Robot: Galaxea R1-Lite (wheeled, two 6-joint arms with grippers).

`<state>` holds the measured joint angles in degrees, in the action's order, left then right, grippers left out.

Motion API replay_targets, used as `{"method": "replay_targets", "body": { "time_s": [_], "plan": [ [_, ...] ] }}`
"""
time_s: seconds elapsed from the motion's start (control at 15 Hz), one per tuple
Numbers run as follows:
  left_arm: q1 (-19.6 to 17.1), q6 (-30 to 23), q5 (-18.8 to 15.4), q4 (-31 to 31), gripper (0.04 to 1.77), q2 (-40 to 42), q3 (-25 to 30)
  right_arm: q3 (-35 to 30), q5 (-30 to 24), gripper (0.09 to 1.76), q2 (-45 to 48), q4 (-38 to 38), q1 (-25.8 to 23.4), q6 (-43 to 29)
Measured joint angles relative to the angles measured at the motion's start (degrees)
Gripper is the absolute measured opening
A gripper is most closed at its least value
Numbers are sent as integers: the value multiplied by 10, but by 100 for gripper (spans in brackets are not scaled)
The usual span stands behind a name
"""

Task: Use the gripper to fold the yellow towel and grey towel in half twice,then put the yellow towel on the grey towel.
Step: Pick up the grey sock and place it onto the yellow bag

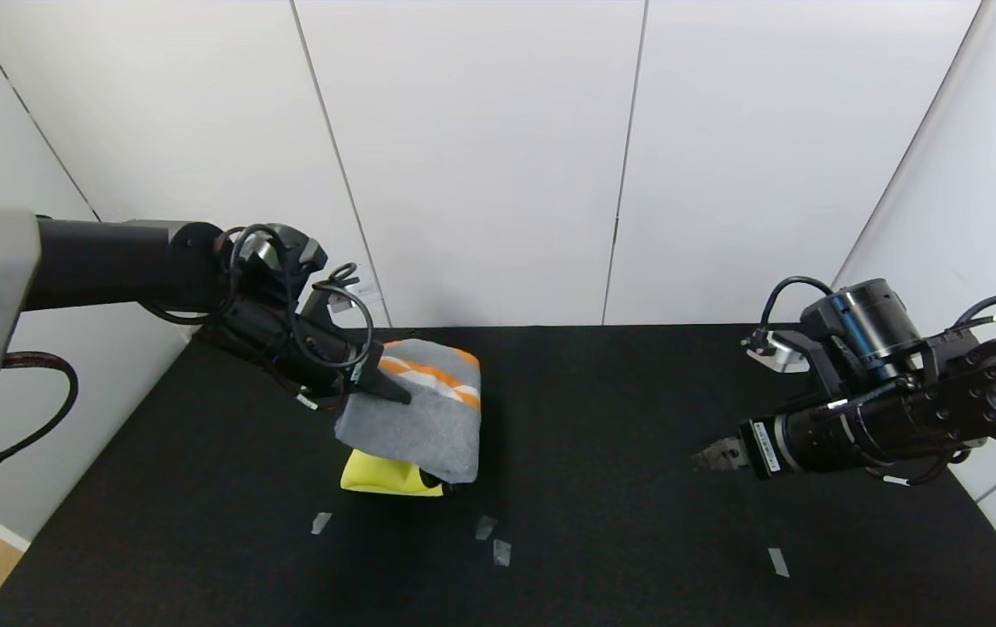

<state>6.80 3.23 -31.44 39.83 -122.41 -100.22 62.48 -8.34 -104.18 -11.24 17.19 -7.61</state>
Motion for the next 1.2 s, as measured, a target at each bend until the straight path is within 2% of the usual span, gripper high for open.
{"method": "replay_targets", "body": {
  "time_s": [0.47, 0.8, 1.0, 1.2],
  "plan": [
    [-11, 1, -2, -104, 21, -22, 100, -14, 0, 171, 5, 1, -1, 0],
    [-14, 0, 1, -108, 21, -41, 115, -23, -1, 171, 7, 14, -3, 0],
    [-17, 1, 3, -107, 70, -44, 116, -35, -4, 171, 7, 44, -1, 0],
    [-19, 4, 10, -104, 102, -32, 113, -43, -4, 171, 8, 46, 0, 0]
  ]
}}
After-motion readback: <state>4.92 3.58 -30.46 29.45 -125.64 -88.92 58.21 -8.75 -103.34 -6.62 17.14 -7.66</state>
